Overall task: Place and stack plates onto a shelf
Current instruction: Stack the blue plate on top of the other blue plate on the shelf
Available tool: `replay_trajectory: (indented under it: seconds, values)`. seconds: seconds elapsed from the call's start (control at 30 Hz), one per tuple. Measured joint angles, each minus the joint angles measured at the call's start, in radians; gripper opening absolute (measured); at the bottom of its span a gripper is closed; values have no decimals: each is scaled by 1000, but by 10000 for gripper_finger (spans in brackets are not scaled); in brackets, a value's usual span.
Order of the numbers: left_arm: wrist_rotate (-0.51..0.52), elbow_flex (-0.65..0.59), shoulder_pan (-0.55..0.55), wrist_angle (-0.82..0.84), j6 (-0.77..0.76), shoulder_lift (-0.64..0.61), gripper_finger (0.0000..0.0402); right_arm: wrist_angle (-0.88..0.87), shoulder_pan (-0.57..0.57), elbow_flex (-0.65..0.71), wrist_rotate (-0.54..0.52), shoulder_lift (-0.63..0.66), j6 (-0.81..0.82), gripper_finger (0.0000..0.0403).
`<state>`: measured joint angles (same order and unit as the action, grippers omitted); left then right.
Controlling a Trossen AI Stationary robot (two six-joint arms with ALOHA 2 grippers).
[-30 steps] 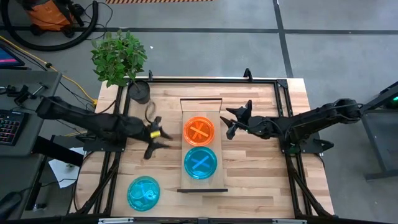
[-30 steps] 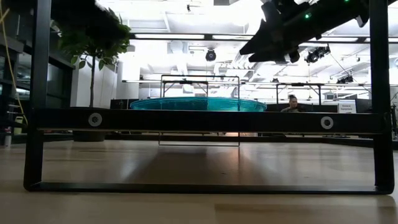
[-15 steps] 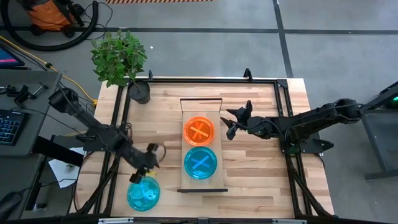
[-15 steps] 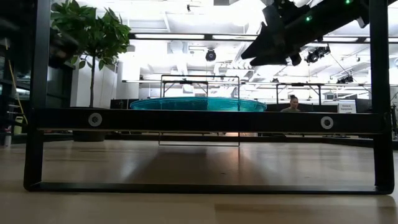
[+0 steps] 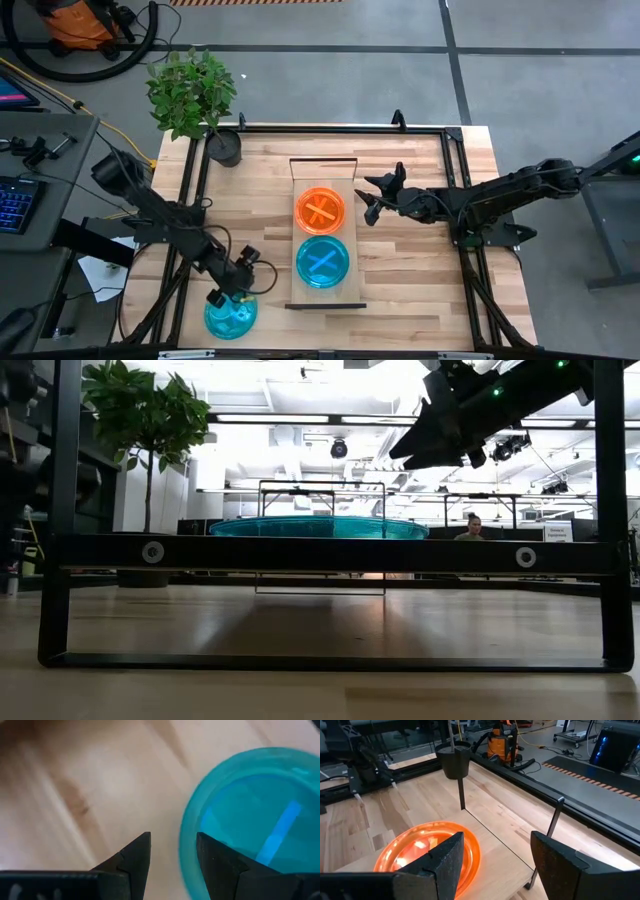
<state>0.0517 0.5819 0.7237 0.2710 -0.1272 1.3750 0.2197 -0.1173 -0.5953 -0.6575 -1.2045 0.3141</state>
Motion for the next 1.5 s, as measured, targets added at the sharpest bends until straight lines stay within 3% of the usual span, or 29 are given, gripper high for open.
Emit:
replay_trajectory:
  seconds: [0.23,0.57,0.7,0.83,1.0,1.27,1.5]
  values:
    - [-120,0,0,-46,-18,67,147,-31,0,0,8,0,26,216]
    - [-97,0,-9,-81,-59,114,144,-42,0,0,11,0,22,216]
    - [-110,0,-11,-93,-113,116,103,-45,0,0,11,0,19,216]
    - [-126,0,-46,-92,-162,117,20,-52,0,0,11,0,18,216]
    - [-175,2,-103,-80,-216,102,5,-51,3,0,3,0,-7,216]
    - [-184,19,-150,0,-237,-79,1,-51,15,0,-1,0,3,216]
    - [16,19,-156,126,-254,-328,0,-51,15,0,22,0,26,216]
